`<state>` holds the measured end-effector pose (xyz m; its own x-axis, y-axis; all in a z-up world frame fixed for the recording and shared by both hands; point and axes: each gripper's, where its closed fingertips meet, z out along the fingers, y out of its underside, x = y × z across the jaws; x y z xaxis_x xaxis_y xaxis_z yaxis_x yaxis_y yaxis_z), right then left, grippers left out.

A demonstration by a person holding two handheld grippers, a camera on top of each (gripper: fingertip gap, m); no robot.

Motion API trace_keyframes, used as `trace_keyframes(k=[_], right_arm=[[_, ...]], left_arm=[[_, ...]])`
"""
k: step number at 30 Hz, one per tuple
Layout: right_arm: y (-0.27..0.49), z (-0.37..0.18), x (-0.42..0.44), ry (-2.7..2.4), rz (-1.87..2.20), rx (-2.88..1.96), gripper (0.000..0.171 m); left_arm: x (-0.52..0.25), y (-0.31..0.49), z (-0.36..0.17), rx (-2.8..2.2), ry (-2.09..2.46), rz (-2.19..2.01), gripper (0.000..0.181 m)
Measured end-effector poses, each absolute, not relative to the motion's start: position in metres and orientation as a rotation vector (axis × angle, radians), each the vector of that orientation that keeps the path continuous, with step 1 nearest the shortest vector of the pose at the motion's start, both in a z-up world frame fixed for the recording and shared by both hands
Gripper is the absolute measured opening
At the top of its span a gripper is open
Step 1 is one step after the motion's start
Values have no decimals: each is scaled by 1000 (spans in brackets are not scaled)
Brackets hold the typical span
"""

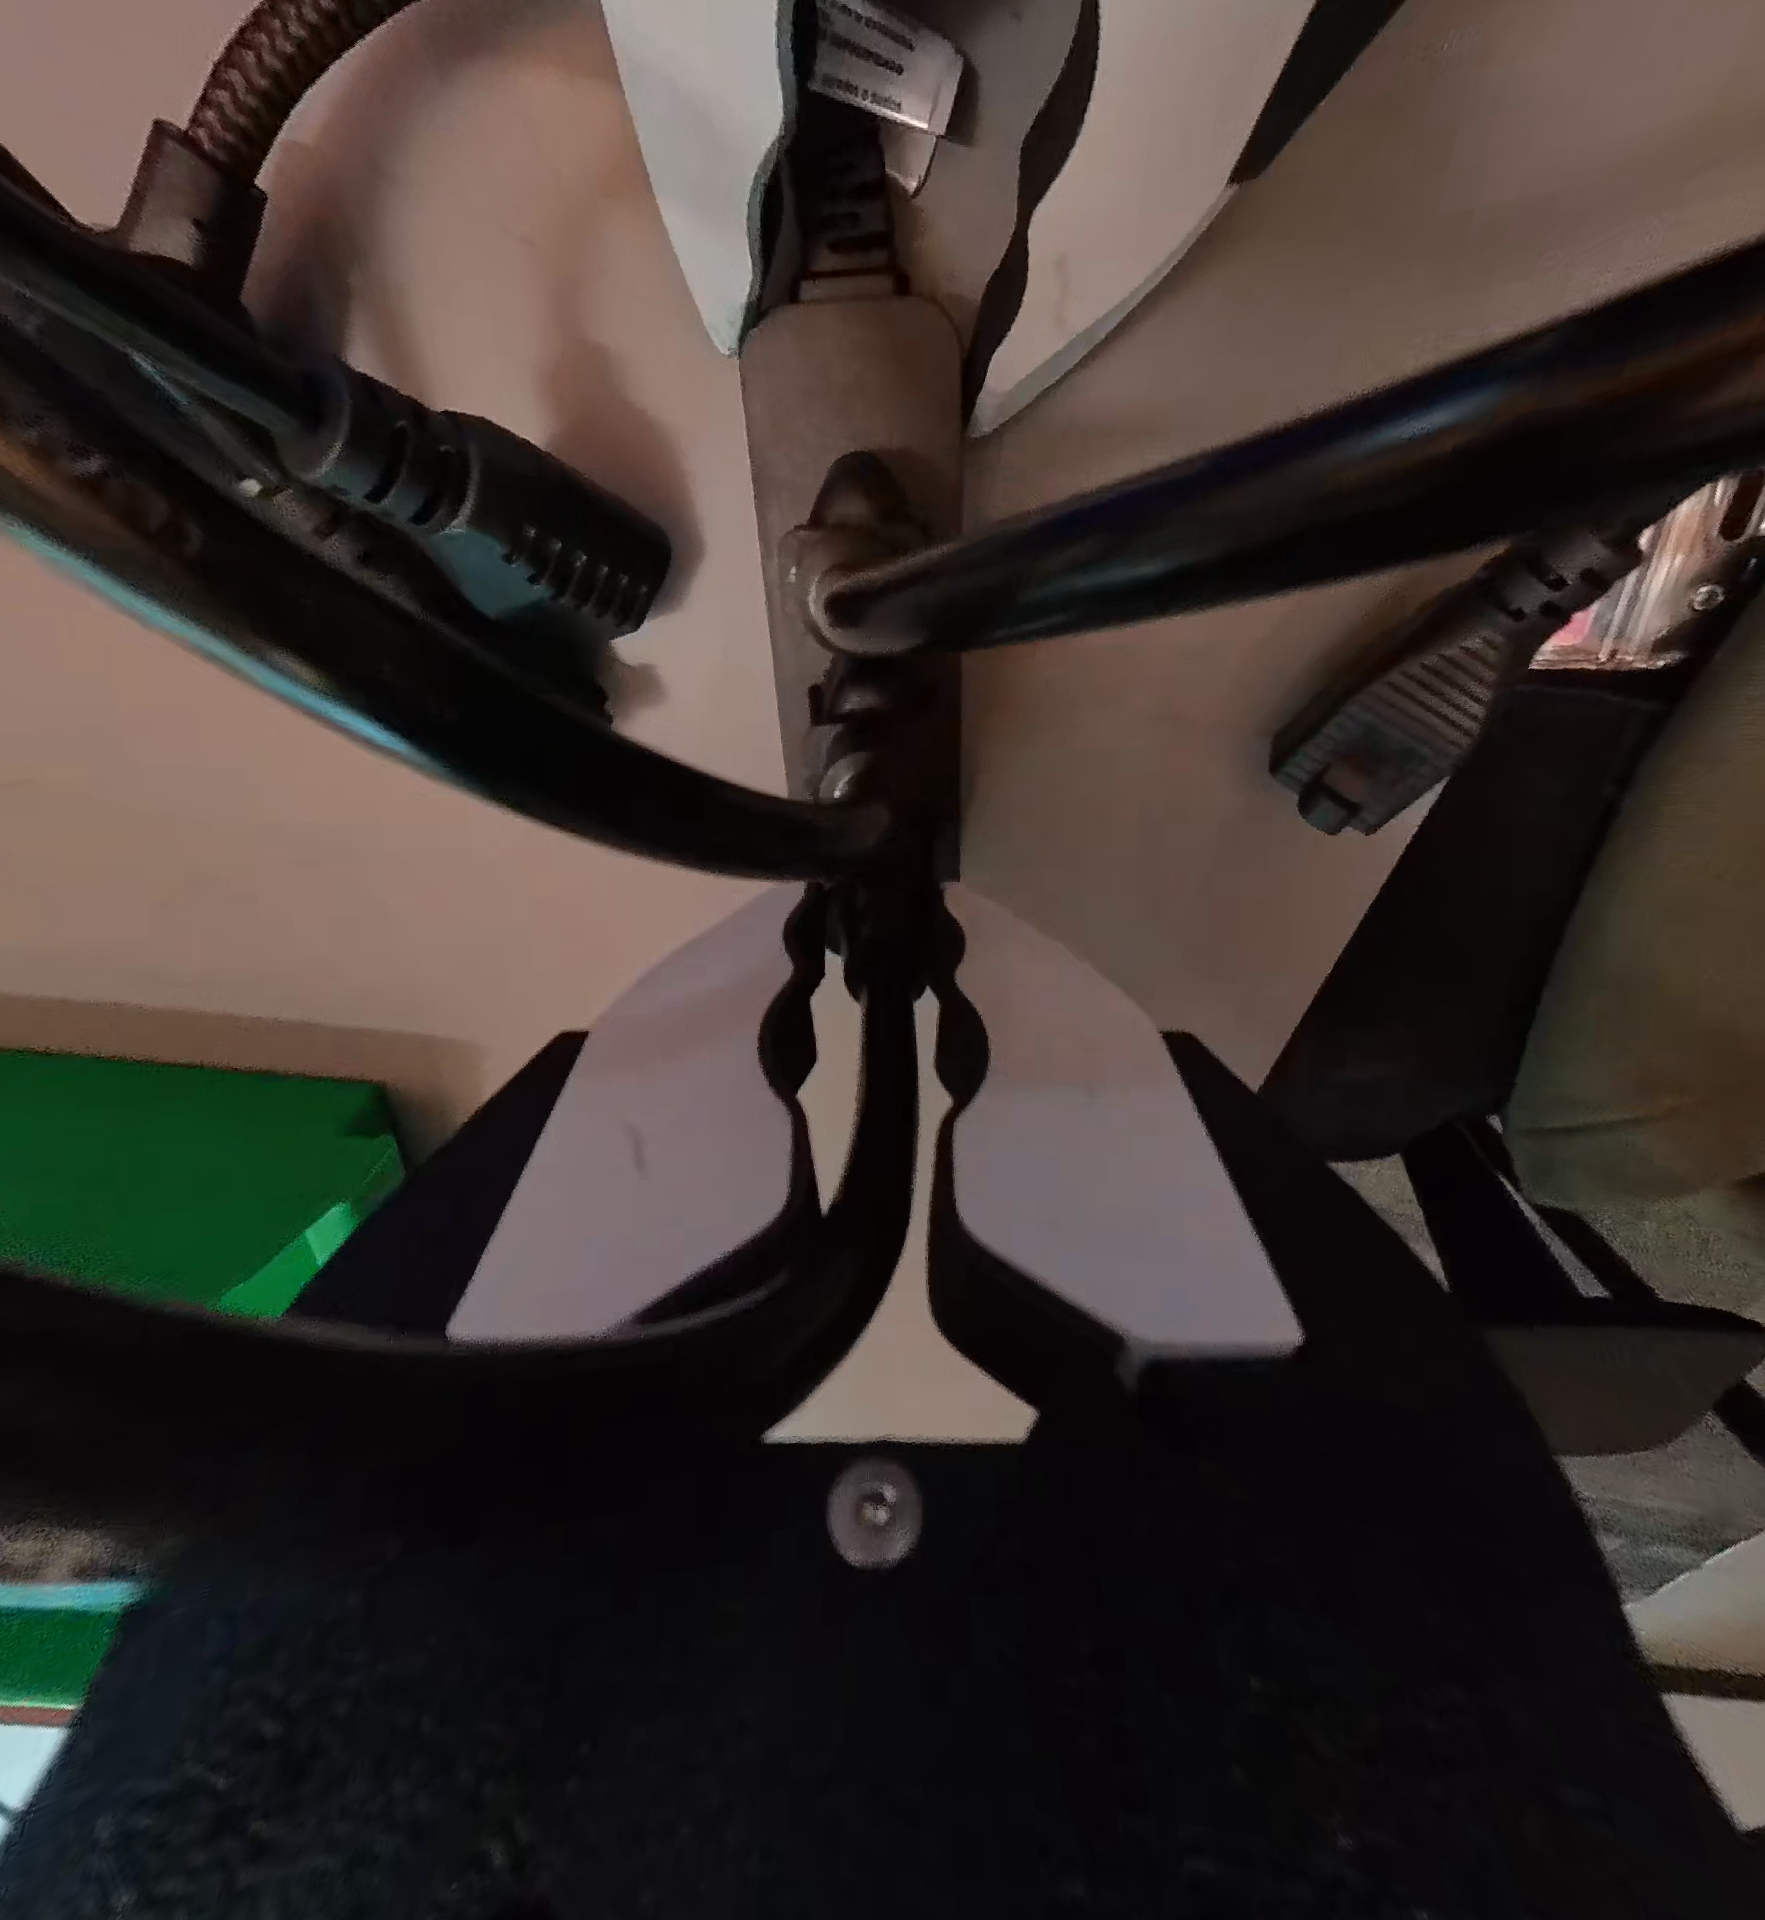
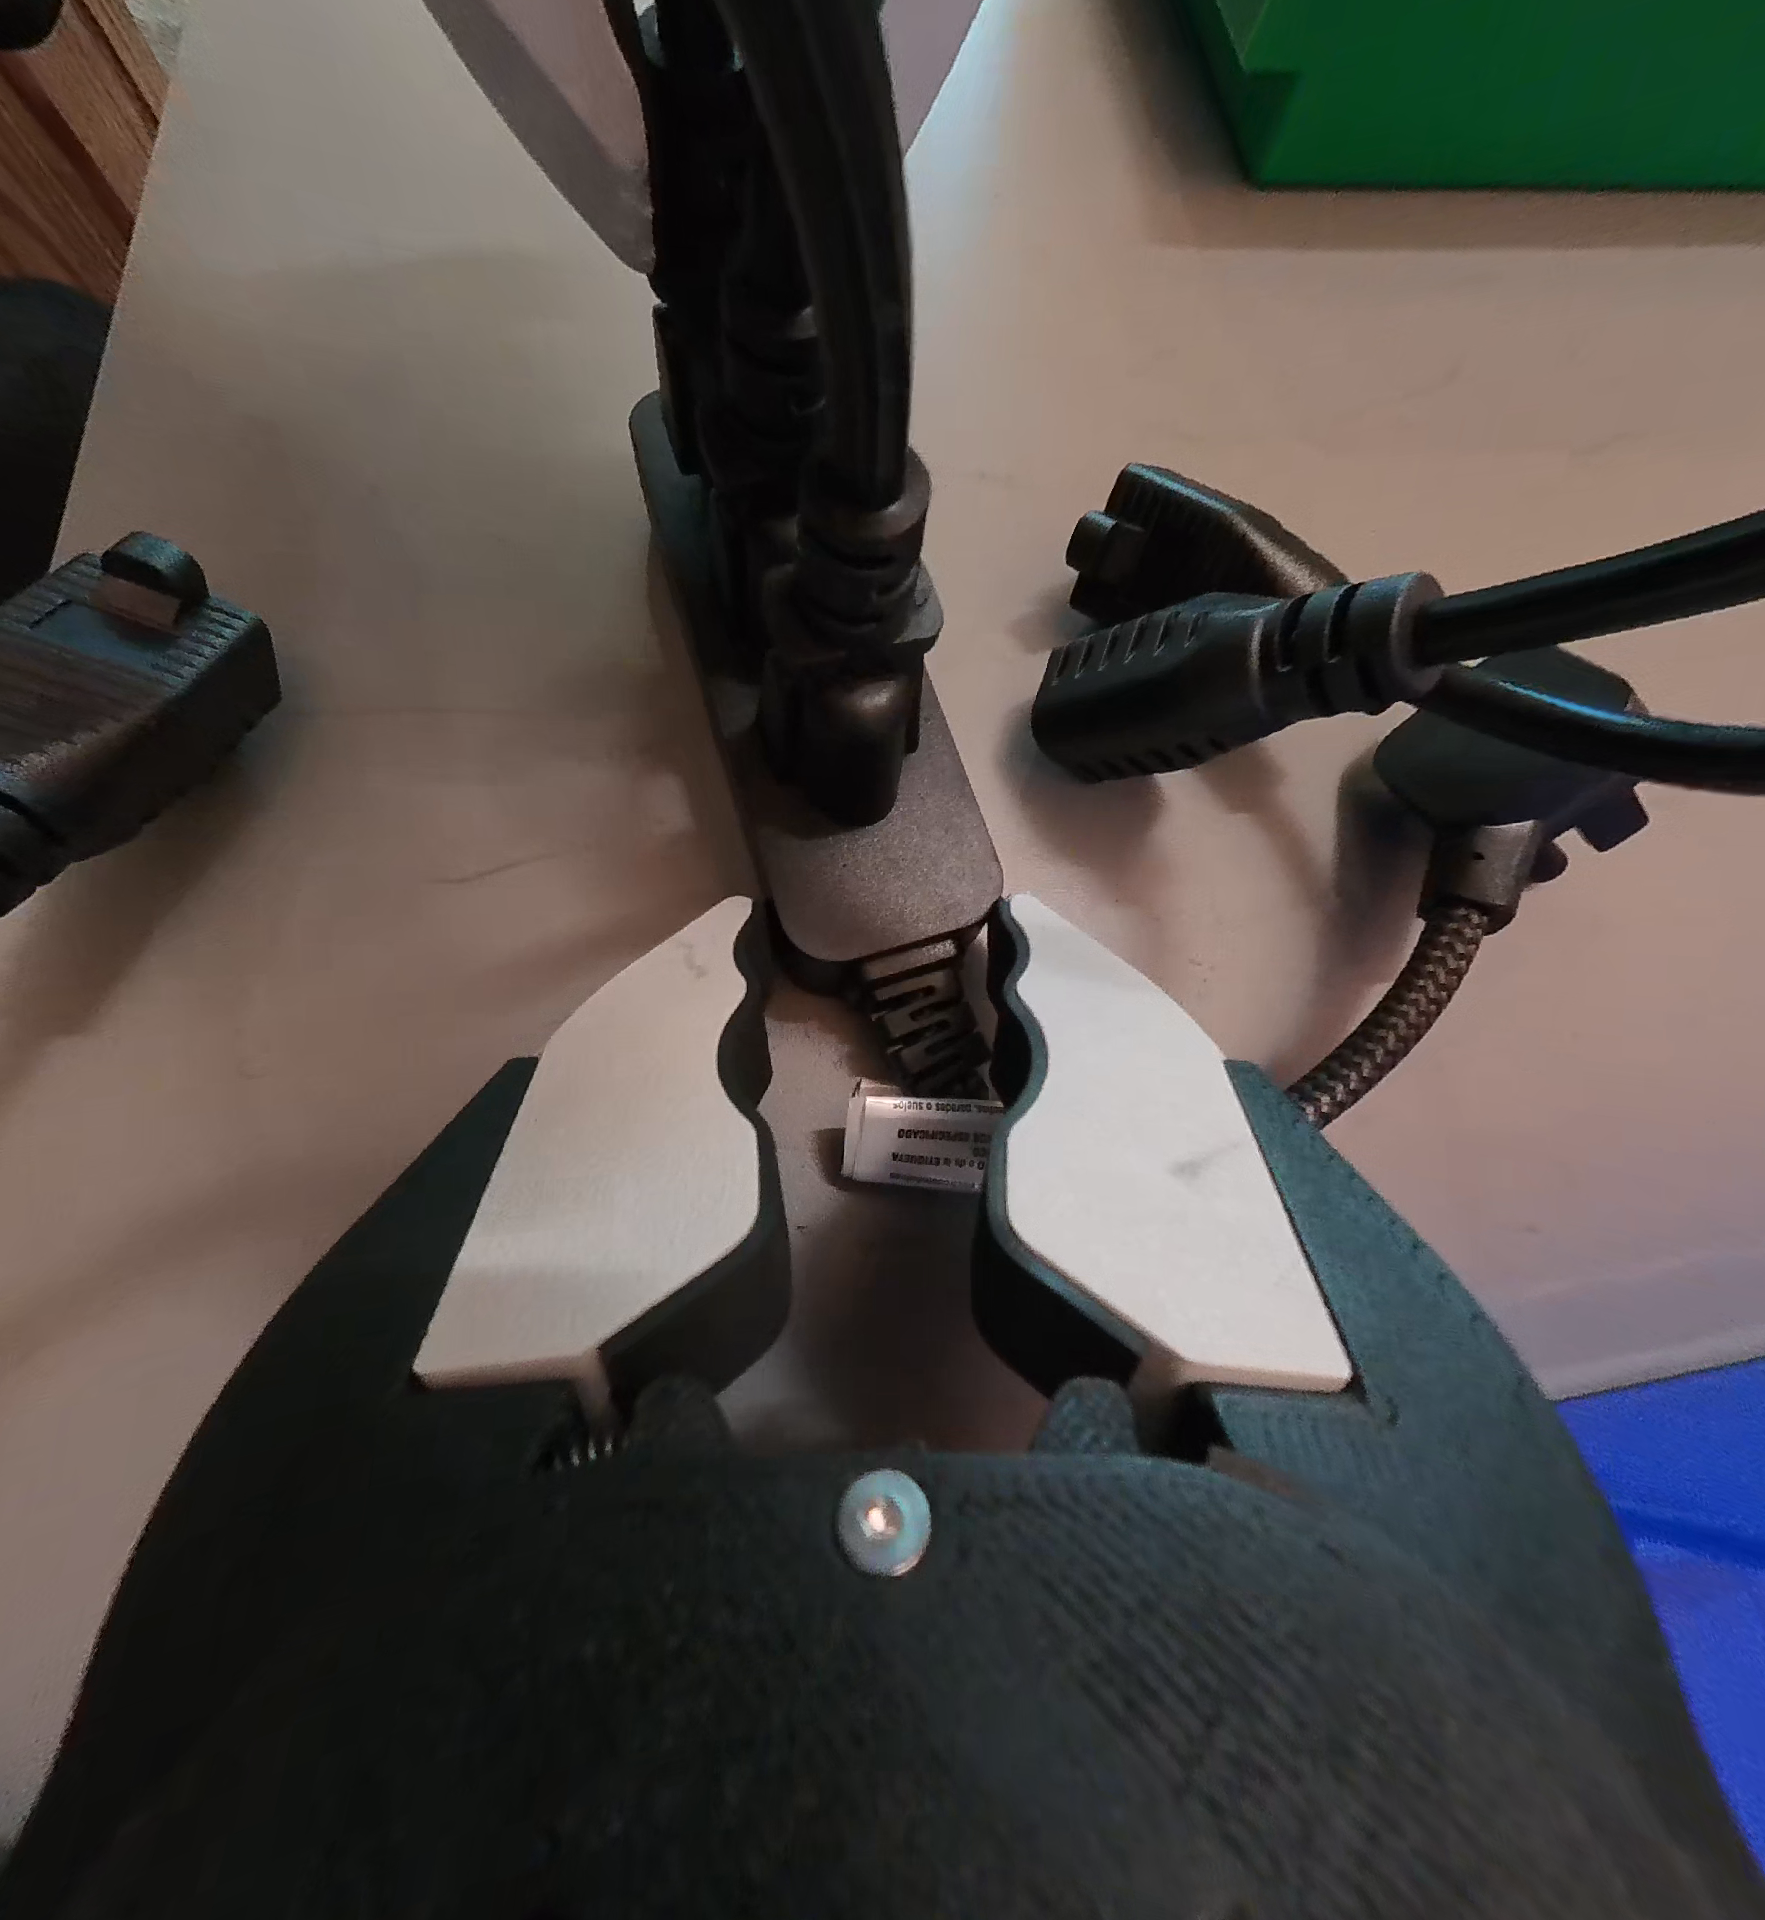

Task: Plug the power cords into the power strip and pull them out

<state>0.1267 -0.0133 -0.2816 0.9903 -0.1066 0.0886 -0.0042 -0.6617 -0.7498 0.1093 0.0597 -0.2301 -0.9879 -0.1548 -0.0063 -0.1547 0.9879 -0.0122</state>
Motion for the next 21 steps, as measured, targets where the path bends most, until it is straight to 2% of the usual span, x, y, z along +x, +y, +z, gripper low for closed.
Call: trace_keyframes(k=[1, 15, 21], right_arm=[[-13, -282, 127, 79, -154, -2290, 40], [-13, -283, 127, 91, -153, -2294, 39], [-13, -283, 127, 101, -154, -2295, 39]], left_arm=[[109, 60, -230, -231, 3127, -2, 18], [104, 57, -231, -276, 3127, 102, 18], [105, 59, -231, -334, 3129, -20, 18]])
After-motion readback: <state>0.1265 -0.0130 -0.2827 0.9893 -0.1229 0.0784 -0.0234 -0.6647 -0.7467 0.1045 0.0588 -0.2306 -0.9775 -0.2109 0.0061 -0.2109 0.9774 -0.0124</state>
